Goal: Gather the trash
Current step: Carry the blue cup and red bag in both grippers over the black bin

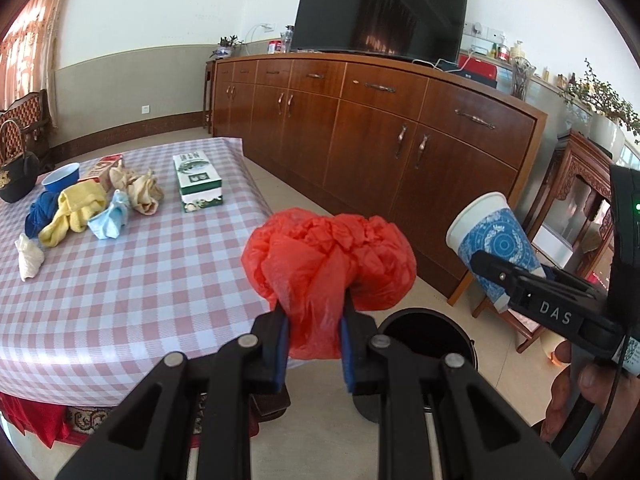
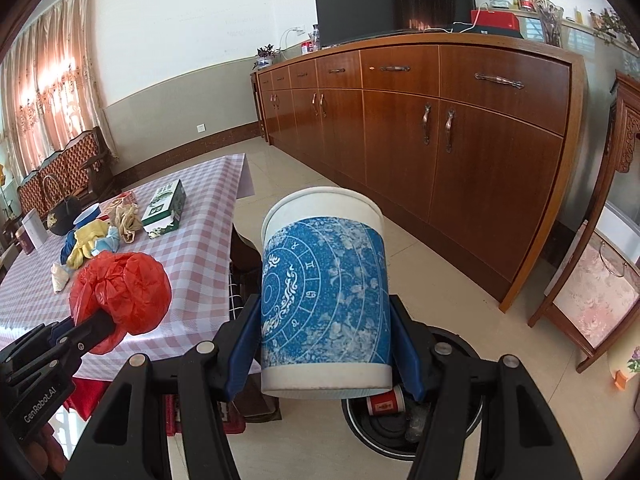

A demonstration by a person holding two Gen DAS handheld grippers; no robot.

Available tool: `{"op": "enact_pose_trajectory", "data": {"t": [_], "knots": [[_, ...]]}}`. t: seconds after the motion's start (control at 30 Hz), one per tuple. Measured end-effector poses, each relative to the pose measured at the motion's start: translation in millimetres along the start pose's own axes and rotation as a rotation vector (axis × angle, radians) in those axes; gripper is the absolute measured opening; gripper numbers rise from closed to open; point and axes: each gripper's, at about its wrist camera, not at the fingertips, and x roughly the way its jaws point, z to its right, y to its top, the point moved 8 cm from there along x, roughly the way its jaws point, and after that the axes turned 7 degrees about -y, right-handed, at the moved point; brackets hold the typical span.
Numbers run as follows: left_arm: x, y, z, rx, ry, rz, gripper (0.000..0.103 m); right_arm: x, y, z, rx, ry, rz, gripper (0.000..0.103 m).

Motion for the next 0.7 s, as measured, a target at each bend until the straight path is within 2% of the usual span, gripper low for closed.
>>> {"op": "enact_pose_trajectory", "data": {"t": [0.33,0.7], "knots": [[40,-14,48,0.055,-0.073,-0.078,0.023,10,-18,60,0.034,-0.063,-0.035,0.062],[102,-48,103,0.107,-0.147,-0.194,0.023,54,-68,130,0.022,-0.120,-0.162,0.062]]}}
